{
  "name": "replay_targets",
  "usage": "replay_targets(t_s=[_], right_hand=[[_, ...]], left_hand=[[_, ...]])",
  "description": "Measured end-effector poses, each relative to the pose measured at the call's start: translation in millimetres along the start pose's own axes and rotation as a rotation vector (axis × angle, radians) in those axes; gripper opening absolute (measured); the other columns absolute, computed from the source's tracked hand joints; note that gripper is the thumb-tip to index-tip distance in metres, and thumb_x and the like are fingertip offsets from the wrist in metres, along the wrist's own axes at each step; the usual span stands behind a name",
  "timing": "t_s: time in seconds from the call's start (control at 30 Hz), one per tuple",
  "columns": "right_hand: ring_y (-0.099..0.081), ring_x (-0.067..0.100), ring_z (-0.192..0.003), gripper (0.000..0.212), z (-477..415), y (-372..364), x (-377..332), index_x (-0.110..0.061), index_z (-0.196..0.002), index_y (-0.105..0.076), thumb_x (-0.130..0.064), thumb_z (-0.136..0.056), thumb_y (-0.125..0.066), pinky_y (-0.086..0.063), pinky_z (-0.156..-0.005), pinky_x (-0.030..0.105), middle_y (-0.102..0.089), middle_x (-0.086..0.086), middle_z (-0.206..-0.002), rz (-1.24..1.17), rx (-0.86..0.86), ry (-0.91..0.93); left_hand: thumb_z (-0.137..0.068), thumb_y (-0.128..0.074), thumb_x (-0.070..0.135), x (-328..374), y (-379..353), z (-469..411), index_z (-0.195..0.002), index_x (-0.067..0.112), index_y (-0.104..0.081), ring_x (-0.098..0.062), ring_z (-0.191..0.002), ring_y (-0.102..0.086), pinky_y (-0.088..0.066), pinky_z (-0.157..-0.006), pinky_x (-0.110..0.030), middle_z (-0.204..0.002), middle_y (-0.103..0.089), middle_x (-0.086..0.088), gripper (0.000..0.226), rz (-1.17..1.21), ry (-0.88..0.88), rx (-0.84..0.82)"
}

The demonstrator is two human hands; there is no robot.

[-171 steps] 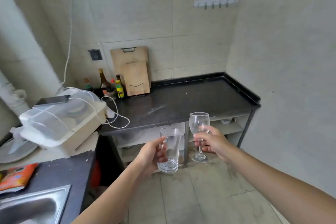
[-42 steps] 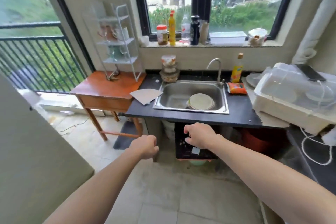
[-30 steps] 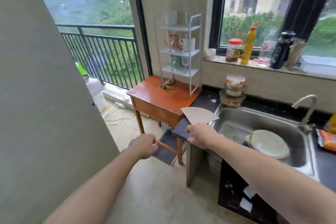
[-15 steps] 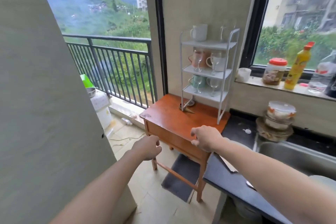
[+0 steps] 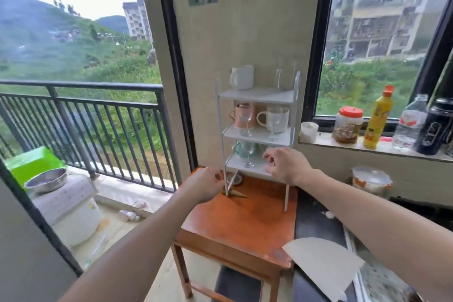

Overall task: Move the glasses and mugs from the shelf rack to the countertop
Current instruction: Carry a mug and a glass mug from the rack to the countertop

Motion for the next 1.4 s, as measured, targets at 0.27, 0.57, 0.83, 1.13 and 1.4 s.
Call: replay_targets(t_s=[0.27, 0.57, 0.83, 1.13, 1.4], right_hand=[[-0.060, 0.027, -0.094, 0.036, -149, 61, 33, -0.009, -0.122, -0.060, -0.022, -0.088, -0.063, -0.043, -0.077, 0.031, -0.066, 0.006, -0.104, -0.364, 0.444, -0.223], [-0.048, 0.018, -0.081, 0.041, -242, 63, 70, -0.012, -0.114, -0.056, -0.039, -0.084, -0.064, -0.034, -0.065, 0.028, -0.055, 0.002, -0.102, -0.592, 0.608, -0.570], [-0.059, 0.020, -0.061, 0.031, -290, 65, 85, -0.012, -0.076, -0.068, -0.041, -0.086, -0.062, -0.060, -0.067, 0.043, -0.063, 0.005, -0.070, -0.942, 0.670, -0.697], [-0.055, 0.017, -0.045, 0.033, -286, 66, 81, -0.015, -0.072, -0.059, -0.037, -0.095, -0.048, -0.047, -0.041, 0.023, -0.057, 0.001, -0.059, -1.042, 0.752, -0.789], [-0.052, 0.012, -0.035, 0.033, -236, 109, 55, -0.014, -0.066, -0.059, -0.031, -0.094, -0.052, -0.049, -0.040, 0.023, -0.057, -0.003, -0.047, -1.095, 0.811, -0.730]], left_hand=[[-0.088, -0.056, 0.028, 35, 66, -148, -0.099, 0.017, -0.067, -0.024, -0.086, -0.064, -0.055, -0.078, -0.036, -0.093, -0.068, -0.003, 0.019, 0.194, -0.078, 0.143], [-0.090, -0.055, 0.023, 57, 98, -272, -0.132, 0.010, -0.048, -0.028, -0.122, -0.050, -0.040, -0.099, -0.038, -0.135, -0.051, -0.010, 0.045, 0.394, -0.170, 0.355], [-0.086, -0.056, 0.026, 62, 103, -352, -0.132, 0.008, -0.046, -0.030, -0.116, -0.051, -0.040, -0.092, -0.036, -0.125, -0.056, -0.013, 0.050, 0.559, -0.117, 0.342], [-0.094, -0.046, 0.025, 67, 96, -394, -0.072, 0.012, -0.054, -0.016, -0.045, -0.041, -0.030, -0.044, -0.023, -0.054, -0.045, -0.001, 0.026, 1.226, -0.045, 0.037], [-0.091, -0.047, 0.026, 89, 132, -365, -0.070, 0.015, -0.054, -0.012, -0.037, -0.038, -0.027, -0.043, -0.023, -0.049, -0.043, 0.001, 0.025, 1.358, -0.136, 0.022]])
Point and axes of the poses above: each hand's wrist, its own z-axis away from the middle knuckle, its own y-axis out of the back of the hand, x = y × z, the point moved 2 cm from there along -z, towards the middle knuckle
